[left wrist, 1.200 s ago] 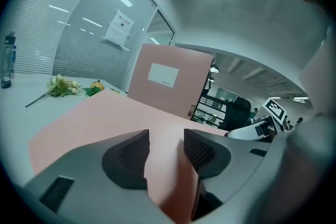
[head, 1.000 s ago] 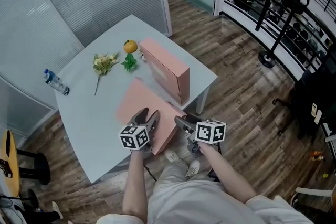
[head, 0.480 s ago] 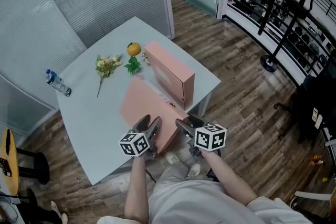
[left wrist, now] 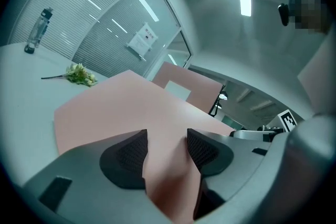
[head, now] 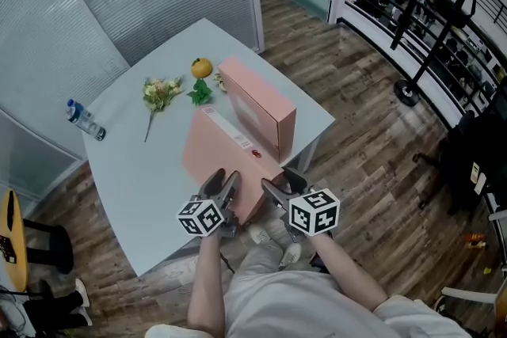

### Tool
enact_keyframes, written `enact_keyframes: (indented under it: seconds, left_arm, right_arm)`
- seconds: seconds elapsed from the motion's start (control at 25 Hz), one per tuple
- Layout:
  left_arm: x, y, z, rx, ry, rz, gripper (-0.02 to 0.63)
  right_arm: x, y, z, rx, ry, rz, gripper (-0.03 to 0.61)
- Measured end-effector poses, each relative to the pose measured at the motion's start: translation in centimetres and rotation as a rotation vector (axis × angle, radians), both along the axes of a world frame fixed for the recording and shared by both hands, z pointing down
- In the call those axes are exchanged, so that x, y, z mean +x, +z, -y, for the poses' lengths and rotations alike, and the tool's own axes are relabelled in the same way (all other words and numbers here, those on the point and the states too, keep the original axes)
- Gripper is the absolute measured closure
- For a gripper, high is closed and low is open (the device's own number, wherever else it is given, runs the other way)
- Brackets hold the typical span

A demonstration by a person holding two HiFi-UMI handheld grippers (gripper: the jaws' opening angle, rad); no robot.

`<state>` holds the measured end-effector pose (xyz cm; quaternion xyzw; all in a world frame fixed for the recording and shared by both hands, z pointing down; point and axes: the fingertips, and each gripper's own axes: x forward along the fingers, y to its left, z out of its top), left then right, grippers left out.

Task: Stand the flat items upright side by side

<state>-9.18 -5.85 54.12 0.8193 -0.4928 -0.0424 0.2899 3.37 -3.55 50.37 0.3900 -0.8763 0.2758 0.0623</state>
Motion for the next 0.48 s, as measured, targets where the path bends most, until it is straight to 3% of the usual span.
enact_keyframes:
  seconds: [0.48]
  left_arm:
    - [-0.6, -0.7, 0.0, 0.011, -0.011, -0.073, 0.373]
  right_arm:
    - [-0.8, -2.0, -0.6, 0.084, -0.062, -0.028, 0.305]
